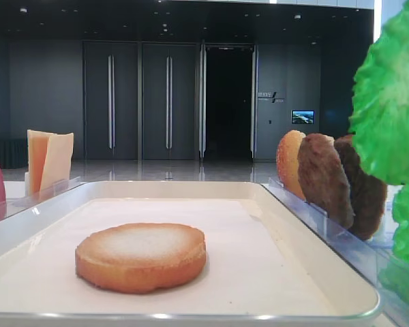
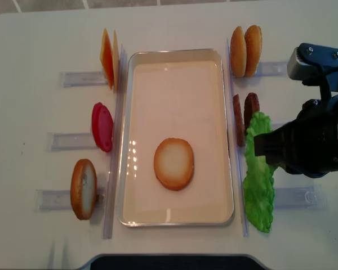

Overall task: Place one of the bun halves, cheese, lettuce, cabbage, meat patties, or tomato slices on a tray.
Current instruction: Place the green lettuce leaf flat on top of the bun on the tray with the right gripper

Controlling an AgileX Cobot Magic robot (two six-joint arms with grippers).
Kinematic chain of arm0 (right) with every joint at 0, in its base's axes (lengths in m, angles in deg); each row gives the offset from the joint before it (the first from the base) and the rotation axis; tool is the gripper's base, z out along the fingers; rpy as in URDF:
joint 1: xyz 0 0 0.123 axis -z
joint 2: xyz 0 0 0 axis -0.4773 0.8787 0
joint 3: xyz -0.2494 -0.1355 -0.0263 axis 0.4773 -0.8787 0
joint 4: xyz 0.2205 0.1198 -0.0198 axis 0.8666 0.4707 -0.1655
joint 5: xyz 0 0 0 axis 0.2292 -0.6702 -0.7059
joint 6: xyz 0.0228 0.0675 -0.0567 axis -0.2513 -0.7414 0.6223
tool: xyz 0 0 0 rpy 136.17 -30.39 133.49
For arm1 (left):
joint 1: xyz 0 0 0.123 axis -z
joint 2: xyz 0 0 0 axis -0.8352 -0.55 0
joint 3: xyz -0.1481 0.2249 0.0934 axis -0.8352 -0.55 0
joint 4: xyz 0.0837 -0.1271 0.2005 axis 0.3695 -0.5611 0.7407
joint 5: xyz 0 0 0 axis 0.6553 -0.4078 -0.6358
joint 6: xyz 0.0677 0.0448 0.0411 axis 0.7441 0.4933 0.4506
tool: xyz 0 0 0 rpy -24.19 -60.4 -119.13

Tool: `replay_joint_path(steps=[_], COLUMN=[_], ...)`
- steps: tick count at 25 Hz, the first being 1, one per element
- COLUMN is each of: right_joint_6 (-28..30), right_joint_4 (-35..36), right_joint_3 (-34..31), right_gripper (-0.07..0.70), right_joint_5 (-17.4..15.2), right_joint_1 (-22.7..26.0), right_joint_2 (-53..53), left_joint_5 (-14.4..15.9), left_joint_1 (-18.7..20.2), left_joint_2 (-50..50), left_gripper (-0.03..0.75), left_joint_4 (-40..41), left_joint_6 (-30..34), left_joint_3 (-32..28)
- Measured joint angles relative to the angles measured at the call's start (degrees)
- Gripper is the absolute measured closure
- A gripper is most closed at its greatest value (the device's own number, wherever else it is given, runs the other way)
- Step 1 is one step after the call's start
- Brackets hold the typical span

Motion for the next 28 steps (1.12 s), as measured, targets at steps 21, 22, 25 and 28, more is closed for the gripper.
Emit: replay_joint_path(steps=[21, 22, 25, 28], right_joint_6=[54.4, 56.4, 61.6, 66.3], right_joint_4=[54.7, 56.5, 61.3, 65.5], right_joint_3=[0.0, 0.0, 0.0, 0.0], right_gripper=[0.6, 0.6, 0.6, 0.6], right_joint_5=[11.6, 12.3, 11.4, 10.8], right_joint_1=[-1.3, -1.3, -1.3, -1.3], right_joint_2=[13.3, 14.7, 18.5, 22.2], left_joint_5=[0.0, 0.0, 0.0, 0.0], left_joint_1=[0.0, 0.0, 0.0, 0.0], left_joint_2=[0.0, 0.0, 0.0, 0.0], left_gripper=[0.496, 0.496, 0.496, 0.496], left_joint_4=[0.0, 0.0, 0.0, 0.0], left_joint_6=[0.0, 0.0, 0.0, 0.0], left_joint_3=[0.0, 0.0, 0.0, 0.0])
